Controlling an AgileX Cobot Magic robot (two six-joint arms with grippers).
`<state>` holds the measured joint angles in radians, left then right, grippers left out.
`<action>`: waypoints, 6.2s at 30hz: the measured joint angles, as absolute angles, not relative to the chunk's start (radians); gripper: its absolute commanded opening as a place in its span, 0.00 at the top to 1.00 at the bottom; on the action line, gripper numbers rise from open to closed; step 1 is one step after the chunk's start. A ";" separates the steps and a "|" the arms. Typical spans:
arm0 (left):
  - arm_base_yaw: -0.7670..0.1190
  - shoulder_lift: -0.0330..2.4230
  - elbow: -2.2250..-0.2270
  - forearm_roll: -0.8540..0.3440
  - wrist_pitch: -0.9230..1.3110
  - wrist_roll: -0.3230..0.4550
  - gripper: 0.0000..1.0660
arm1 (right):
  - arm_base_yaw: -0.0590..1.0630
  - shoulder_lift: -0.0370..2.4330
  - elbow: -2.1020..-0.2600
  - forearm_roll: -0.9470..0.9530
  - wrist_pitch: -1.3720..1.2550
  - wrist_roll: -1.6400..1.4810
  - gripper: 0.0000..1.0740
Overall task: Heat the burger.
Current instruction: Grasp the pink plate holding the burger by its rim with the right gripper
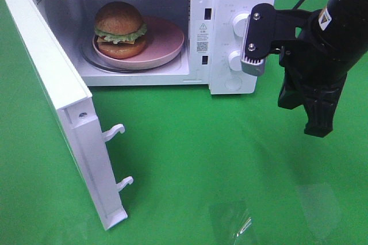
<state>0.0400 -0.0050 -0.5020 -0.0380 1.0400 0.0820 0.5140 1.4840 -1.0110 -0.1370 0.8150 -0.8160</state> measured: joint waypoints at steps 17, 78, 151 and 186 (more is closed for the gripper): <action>0.040 -0.005 -0.502 -0.038 1.040 0.082 0.06 | 0.514 1.484 -1.011 -0.198 0.779 -1.038 0.54; 0.040 -0.005 -0.502 -0.038 1.040 0.082 0.06 | 0.670 1.641 -1.073 -0.456 0.357 -0.806 0.19; 0.040 -0.005 -0.502 -0.038 1.040 0.082 0.06 | 0.710 2.217 -1.653 -0.448 0.365 -0.755 0.23; 0.040 -0.005 -0.502 -0.038 1.040 0.082 0.06 | 0.663 2.333 -1.765 -0.424 0.304 -0.758 0.27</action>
